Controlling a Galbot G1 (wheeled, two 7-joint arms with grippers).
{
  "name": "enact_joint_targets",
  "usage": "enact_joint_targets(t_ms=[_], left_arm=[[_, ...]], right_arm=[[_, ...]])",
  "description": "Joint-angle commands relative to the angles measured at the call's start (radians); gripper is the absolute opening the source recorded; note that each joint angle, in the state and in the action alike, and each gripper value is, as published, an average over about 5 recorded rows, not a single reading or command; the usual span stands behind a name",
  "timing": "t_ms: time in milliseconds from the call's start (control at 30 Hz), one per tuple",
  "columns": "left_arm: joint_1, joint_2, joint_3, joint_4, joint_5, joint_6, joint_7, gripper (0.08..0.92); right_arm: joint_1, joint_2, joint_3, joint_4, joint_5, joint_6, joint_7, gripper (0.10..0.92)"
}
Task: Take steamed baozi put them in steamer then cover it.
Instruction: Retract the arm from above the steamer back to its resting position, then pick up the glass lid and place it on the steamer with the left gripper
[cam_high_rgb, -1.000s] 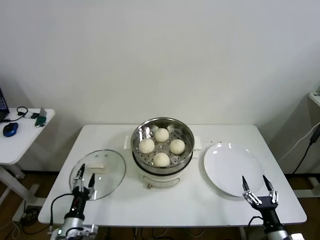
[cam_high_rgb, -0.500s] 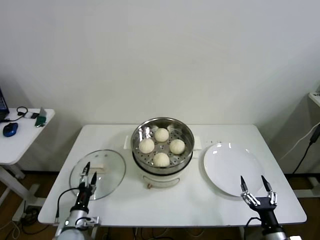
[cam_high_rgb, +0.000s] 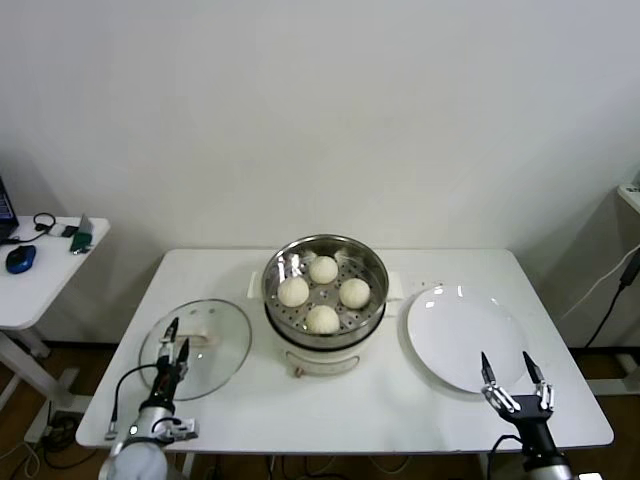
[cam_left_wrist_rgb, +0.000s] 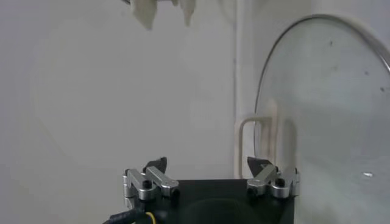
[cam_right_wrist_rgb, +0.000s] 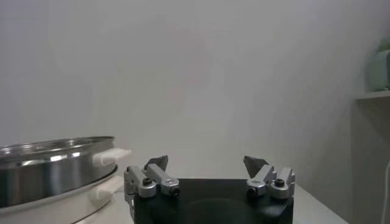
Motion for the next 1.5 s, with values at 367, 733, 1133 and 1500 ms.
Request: enact_joint_targets(t_ms=[367, 733, 1133, 1500], left_arm=[[-0.089, 0.005, 0.019, 0.082, 0.024, 0.009, 0.023, 0.823], [-0.083, -0.001, 0.012, 0.108, 0.045, 0.009, 0.026, 0.614], [-0.093, -0.006, 0.019, 0.102, 0.044, 0.01, 0.029, 0.25], [-0.058, 0.098, 0.023, -0.141, -0.145, 0.087, 0.143, 0.133]], right_arm=[[-0.005, 0.009, 0.004, 0.012, -0.007, 0.004, -0.001, 0.823], [0.007, 0.016, 0.001, 0.006, -0.019, 0.004, -0.005, 0.823], [0.018, 0.02, 0.001, 0.005, -0.031, -0.003, -0.006, 0.823], [0.032, 0.035, -0.005, -0.036, -0.099, -0.022, 0.008, 0.823]])
